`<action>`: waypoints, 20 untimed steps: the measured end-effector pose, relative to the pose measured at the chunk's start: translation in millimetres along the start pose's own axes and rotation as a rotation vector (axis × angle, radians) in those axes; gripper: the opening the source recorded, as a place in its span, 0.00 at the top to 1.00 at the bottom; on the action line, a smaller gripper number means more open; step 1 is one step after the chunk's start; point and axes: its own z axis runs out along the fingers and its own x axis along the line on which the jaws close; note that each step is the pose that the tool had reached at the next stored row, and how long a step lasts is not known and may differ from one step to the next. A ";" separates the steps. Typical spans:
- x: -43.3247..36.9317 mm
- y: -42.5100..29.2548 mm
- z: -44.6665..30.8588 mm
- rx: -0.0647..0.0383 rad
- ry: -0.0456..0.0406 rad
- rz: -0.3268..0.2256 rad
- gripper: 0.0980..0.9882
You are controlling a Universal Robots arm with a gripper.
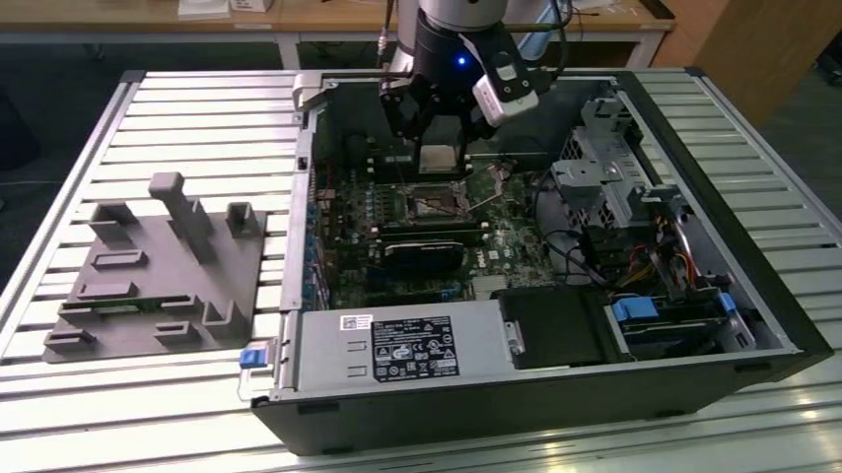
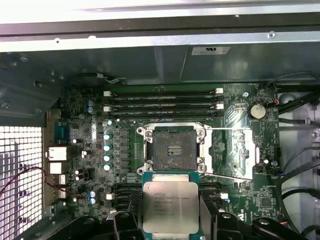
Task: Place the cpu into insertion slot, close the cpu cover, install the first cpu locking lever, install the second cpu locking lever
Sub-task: 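Place the cpu into insertion slot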
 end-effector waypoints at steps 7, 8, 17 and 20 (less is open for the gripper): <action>-0.3 -0.6 11.8 -0.005 0.0002 0.000 0.51; -0.4 -0.7 13.0 -0.010 0.0004 0.000 0.51; -1.3 -1.0 24.8 -0.043 0.0020 -0.001 0.51; -2.6 -0.2 29.0 -0.044 0.0022 -0.001 0.51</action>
